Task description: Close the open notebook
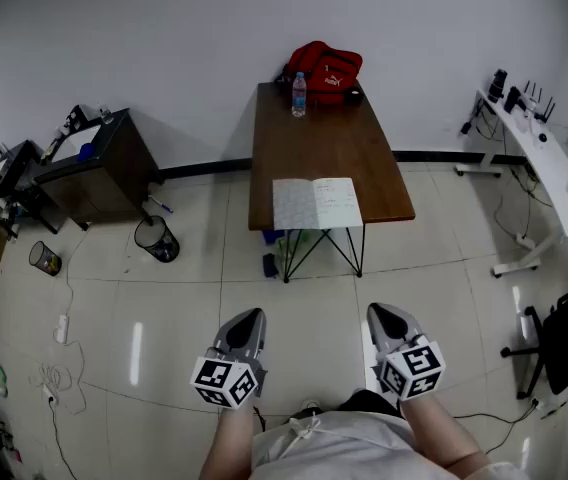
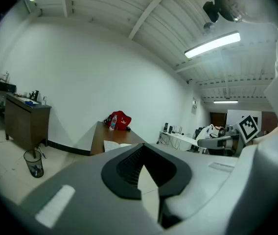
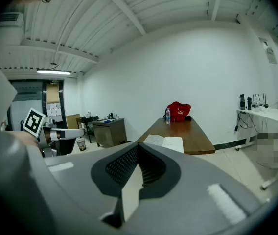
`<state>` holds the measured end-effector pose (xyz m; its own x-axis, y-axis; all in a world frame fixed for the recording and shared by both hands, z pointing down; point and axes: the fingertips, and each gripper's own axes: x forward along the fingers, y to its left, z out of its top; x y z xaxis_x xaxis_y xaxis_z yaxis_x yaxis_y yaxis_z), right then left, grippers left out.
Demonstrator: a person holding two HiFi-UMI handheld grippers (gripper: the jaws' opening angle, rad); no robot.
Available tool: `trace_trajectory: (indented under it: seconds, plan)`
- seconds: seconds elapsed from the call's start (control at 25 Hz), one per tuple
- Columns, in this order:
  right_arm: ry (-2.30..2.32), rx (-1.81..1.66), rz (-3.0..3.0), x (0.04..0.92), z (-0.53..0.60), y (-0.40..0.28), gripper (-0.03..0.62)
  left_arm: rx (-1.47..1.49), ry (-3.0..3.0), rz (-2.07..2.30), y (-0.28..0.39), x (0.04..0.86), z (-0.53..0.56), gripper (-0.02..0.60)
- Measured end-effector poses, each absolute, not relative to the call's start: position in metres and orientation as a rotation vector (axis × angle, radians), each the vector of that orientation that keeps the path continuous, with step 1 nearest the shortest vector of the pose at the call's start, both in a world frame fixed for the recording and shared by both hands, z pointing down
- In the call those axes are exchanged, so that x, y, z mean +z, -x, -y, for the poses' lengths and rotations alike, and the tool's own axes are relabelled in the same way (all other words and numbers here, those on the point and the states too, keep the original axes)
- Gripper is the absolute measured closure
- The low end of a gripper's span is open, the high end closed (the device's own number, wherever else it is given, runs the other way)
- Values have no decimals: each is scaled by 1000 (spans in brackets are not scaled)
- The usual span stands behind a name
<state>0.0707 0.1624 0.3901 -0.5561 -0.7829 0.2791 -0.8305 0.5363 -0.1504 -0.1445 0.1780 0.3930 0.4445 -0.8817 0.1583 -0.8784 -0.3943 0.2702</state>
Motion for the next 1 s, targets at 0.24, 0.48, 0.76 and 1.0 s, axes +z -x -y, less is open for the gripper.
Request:
trace_trajectory:
  seconds: [0.24, 0.48, 0.76, 1.0]
  plan:
    - [-1372, 403, 2572, 404, -152, -66, 588, -6, -2357, 1524, 157, 407, -169, 575]
    - [-1344, 432, 2574, 421, -111, -67, 588, 4, -2326, 1535, 158, 422, -129, 575]
    - [-1277, 461, 2594, 435, -9, -71, 588, 49, -2299, 1532, 141, 436, -40, 575]
    - [-1200, 439, 2604, 435, 88, -81, 588, 52, -2291, 1560, 124, 431, 54, 575]
